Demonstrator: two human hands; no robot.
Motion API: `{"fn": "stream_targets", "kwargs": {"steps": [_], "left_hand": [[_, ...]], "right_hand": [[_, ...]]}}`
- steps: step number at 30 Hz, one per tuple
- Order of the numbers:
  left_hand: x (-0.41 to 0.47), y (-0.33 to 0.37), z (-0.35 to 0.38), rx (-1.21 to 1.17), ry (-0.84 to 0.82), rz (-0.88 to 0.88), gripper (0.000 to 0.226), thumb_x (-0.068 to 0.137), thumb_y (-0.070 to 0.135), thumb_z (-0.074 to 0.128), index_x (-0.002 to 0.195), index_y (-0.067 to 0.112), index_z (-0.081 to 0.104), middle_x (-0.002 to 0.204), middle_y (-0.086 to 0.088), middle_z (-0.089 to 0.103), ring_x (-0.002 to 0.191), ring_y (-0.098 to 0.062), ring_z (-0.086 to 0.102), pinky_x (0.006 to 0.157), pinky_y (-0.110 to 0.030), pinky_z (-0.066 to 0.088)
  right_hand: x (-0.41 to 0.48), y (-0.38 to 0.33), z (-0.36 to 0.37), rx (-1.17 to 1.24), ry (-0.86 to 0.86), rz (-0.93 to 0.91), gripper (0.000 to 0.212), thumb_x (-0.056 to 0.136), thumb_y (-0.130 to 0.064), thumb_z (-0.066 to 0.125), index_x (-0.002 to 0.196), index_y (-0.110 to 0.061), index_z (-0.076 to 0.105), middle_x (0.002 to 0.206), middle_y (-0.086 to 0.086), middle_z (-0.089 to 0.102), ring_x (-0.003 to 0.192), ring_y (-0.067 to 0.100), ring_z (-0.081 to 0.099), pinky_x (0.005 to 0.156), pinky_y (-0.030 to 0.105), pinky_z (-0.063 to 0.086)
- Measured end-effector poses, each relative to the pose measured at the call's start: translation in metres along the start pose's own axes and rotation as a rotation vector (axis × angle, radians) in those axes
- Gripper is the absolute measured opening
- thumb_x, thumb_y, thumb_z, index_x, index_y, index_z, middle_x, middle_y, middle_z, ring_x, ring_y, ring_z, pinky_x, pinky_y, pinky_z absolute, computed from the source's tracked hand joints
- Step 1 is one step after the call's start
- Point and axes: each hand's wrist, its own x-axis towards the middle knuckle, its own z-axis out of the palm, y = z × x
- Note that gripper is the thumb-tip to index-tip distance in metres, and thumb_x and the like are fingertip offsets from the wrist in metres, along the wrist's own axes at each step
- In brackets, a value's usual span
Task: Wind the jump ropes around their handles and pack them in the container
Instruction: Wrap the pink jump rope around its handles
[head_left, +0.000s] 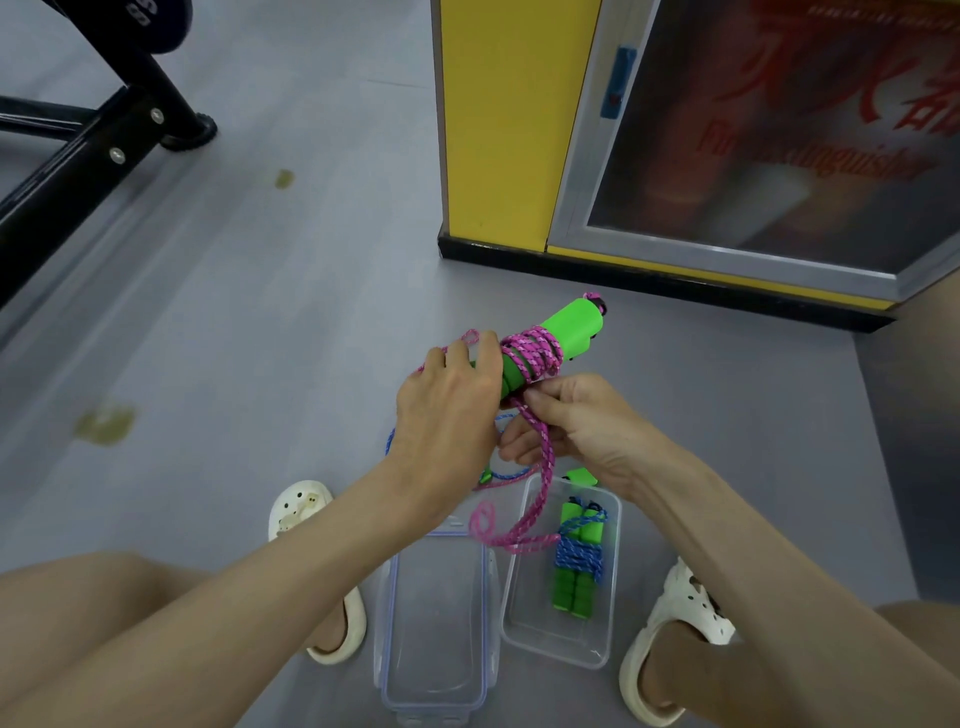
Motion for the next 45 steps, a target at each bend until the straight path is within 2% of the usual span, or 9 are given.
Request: {"fn": "stream_targets", "kwargs": {"steps": [7, 10, 17, 24, 28, 32, 36, 40, 45], "left_hand": [[-0.007, 0.007, 0.001, 0.001, -0.092, 0.028, 0.086, 0.066, 0.025, 0.076, 0.142, 0.007, 0.039, 0.107, -0.011, 0.060, 0.088, -0.024, 0.058, 0.057, -0.029, 0.028], [-0.007, 0.006, -0.001, 0.003, -0.094, 0.028, 0.092, 0.064, 0.021, 0.077, 0.145, 0.005, 0.036, 0.103, -0.014, 0.060, 0.084, -0.026, 0.057, 0.055, -0.029, 0.027], [-0.006, 0.009, 0.008, -0.048, -0.096, 0.004, 0.089, 0.088, 0.021, 0.054, 0.152, 0.008, -0.006, 0.133, -0.016, 0.044, 0.110, -0.027, 0.046, 0.068, -0.030, 0.030], [-0.007, 0.005, 0.016, -0.054, -0.011, 0.040, 0.092, 0.073, 0.021, 0.070, 0.150, 0.004, 0.023, 0.108, -0.015, 0.058, 0.088, -0.027, 0.055, 0.060, -0.032, 0.033], [-0.009, 0.005, 0.030, -0.169, 0.185, 0.156, 0.087, 0.067, 0.029, 0.078, 0.143, 0.007, 0.041, 0.092, -0.014, 0.057, 0.077, -0.029, 0.053, 0.060, -0.035, 0.041], [0.005, -0.004, 0.014, -0.531, -0.144, 0.112, 0.080, 0.084, 0.056, 0.060, 0.150, 0.029, 0.025, 0.114, -0.008, 0.046, 0.104, -0.024, 0.045, 0.082, -0.036, 0.044], [0.028, -0.025, -0.007, -1.130, -0.467, -0.171, 0.059, 0.080, 0.045, 0.070, 0.132, 0.026, 0.051, 0.112, 0.001, 0.058, 0.098, -0.011, 0.058, 0.085, -0.025, 0.047], [0.023, -0.027, -0.014, -1.496, -0.877, -0.288, 0.049, 0.073, 0.036, 0.072, 0.117, 0.017, 0.060, 0.107, -0.005, 0.071, 0.091, -0.020, 0.069, 0.081, -0.033, 0.054], [0.023, -0.018, -0.012, -1.516, -0.706, -0.388, 0.040, 0.075, 0.016, 0.078, 0.111, 0.015, 0.062, 0.092, -0.006, 0.072, 0.076, -0.022, 0.070, 0.068, -0.035, 0.059]], "right_hand": [[0.006, 0.007, -0.005, -0.114, 0.064, -0.041, 0.036, 0.091, 0.019, 0.035, 0.087, -0.008, 0.058, 0.074, 0.010, 0.060, 0.053, 0.007, 0.062, 0.059, 0.020, 0.054], [0.009, 0.008, -0.008, -0.198, 0.119, -0.072, 0.034, 0.089, 0.018, 0.038, 0.091, -0.008, 0.061, 0.082, 0.008, 0.061, 0.065, 0.012, 0.059, 0.068, 0.024, 0.050], [0.005, 0.005, -0.003, 0.020, 0.067, -0.017, 0.023, 0.097, 0.009, 0.033, 0.105, 0.012, 0.054, 0.060, 0.010, 0.054, 0.036, 0.005, 0.040, 0.039, 0.015, 0.030], [0.005, 0.002, -0.002, -0.032, 0.120, 0.001, 0.045, 0.085, -0.045, 0.057, 0.083, 0.000, 0.057, 0.066, 0.020, 0.043, 0.039, 0.010, 0.024, 0.037, 0.019, 0.017], [0.006, 0.003, -0.006, 0.075, 0.245, 0.001, 0.042, 0.091, -0.040, 0.055, 0.066, -0.007, 0.050, 0.054, 0.008, 0.046, 0.033, 0.007, 0.023, 0.035, 0.017, 0.016], [0.008, 0.001, -0.014, 0.078, 0.243, -0.025, 0.040, 0.094, -0.035, 0.052, 0.065, -0.007, 0.051, 0.046, 0.001, 0.044, 0.031, 0.004, 0.022, 0.036, 0.019, 0.014], [0.004, -0.001, -0.021, 0.037, 0.154, -0.012, 0.037, 0.092, -0.036, 0.053, 0.072, -0.005, 0.052, 0.054, 0.004, 0.043, 0.033, 0.005, 0.022, 0.036, 0.017, 0.015], [-0.003, -0.004, -0.021, 0.082, 0.060, -0.026, 0.037, 0.082, -0.041, 0.055, 0.071, -0.006, 0.053, 0.051, 0.002, 0.047, 0.034, 0.005, 0.025, 0.042, 0.020, 0.017], [-0.002, -0.005, -0.023, -0.053, 0.143, -0.015, 0.036, 0.091, -0.040, 0.053, 0.075, -0.009, 0.061, 0.050, 0.001, 0.048, 0.036, 0.007, 0.028, 0.041, 0.021, 0.021]]}}
